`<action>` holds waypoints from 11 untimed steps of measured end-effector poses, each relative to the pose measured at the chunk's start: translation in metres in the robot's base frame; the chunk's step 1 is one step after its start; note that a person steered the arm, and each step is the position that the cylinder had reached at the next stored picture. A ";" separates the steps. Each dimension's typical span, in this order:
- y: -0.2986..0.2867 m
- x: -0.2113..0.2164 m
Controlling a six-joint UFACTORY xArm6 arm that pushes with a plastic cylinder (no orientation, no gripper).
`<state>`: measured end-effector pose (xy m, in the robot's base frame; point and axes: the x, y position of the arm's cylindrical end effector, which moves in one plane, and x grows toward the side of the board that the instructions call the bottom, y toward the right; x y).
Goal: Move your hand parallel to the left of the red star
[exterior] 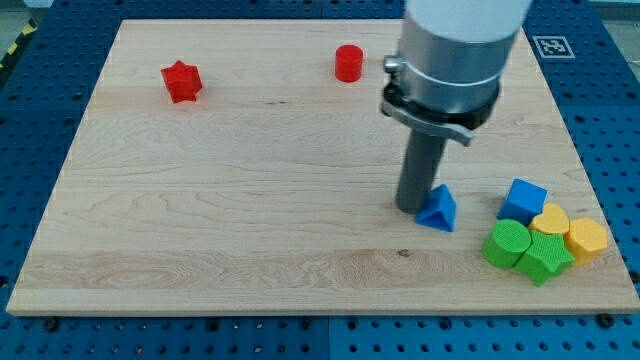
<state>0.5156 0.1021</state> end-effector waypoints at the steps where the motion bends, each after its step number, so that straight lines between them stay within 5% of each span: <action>1: 0.035 0.000; 3: 0.056 0.000; 4: 0.020 -0.008; 7: -0.219 -0.062; 9: -0.360 -0.143; 11: -0.363 -0.245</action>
